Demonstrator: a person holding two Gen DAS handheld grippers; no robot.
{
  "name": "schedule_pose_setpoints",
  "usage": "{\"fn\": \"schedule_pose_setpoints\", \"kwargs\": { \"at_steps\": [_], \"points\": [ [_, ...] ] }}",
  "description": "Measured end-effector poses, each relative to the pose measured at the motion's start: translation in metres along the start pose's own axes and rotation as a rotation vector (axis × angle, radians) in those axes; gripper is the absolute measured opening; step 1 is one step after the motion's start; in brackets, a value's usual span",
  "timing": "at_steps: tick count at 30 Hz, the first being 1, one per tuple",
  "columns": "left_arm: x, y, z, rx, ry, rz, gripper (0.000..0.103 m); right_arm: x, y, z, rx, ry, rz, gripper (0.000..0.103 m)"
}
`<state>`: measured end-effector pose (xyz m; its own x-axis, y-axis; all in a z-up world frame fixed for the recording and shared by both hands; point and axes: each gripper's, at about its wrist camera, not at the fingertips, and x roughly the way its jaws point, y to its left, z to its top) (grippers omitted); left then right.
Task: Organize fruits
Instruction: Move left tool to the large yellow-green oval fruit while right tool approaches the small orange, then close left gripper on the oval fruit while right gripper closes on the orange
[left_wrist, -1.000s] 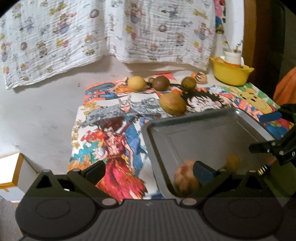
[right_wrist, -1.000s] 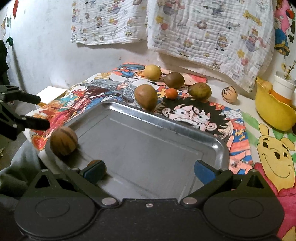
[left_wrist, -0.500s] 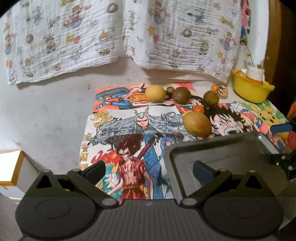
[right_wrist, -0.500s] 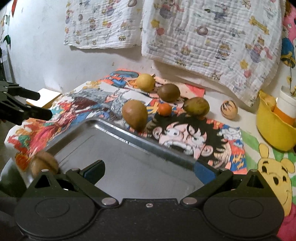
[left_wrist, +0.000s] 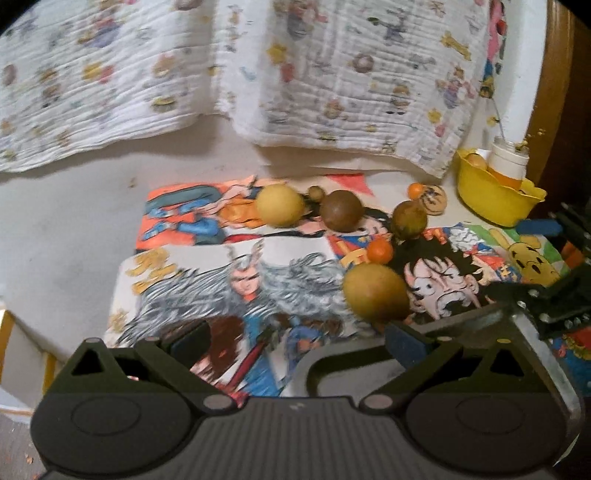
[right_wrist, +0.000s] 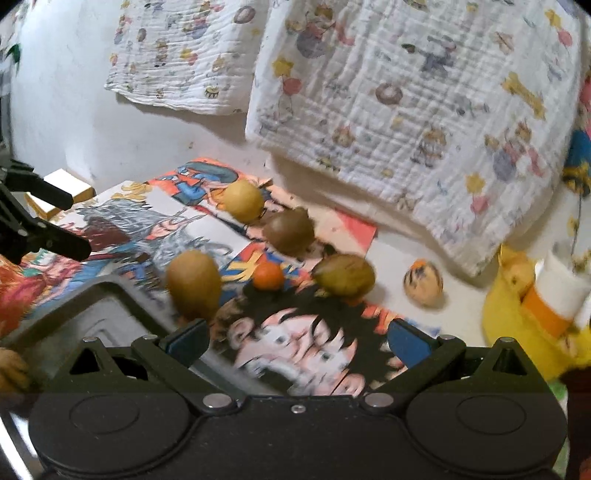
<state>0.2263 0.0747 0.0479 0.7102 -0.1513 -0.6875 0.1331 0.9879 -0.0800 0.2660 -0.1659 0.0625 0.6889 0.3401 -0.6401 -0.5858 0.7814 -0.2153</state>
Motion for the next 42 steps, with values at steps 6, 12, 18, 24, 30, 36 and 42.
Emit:
{"fn": "schedule_pose_setpoints", "kwargs": {
  "at_steps": [6,12,18,24,30,36,42],
  "points": [
    [0.024,-0.021,0.011,0.071,-0.009,-0.065,0.102,0.033,-0.009,0.005,-0.248,-0.057,0.029,0.098],
    [0.051,-0.037,0.019,0.147,0.001,-0.121,0.102,0.065,-0.011,0.010,-0.392,-0.069,0.085,0.088],
    [0.072,-0.044,0.021,0.198,0.026,-0.162,0.102,0.080,0.000,0.014,-0.543,-0.076,0.161,0.078],
    [0.085,-0.047,0.025,0.214,0.031,-0.187,0.099,0.100,0.009,0.019,-0.646,-0.032,0.205,0.061],
    [0.097,-0.047,0.025,0.217,0.056,-0.202,0.092,0.117,0.009,0.024,-0.600,-0.015,0.242,0.052],
    [0.104,-0.046,0.024,0.207,0.077,-0.217,0.081,0.128,0.011,0.025,-0.567,0.005,0.269,0.046],
    [0.108,-0.044,0.027,0.187,0.093,-0.229,0.075,0.136,0.011,0.025,-0.531,0.022,0.279,0.041]
  ]
}}
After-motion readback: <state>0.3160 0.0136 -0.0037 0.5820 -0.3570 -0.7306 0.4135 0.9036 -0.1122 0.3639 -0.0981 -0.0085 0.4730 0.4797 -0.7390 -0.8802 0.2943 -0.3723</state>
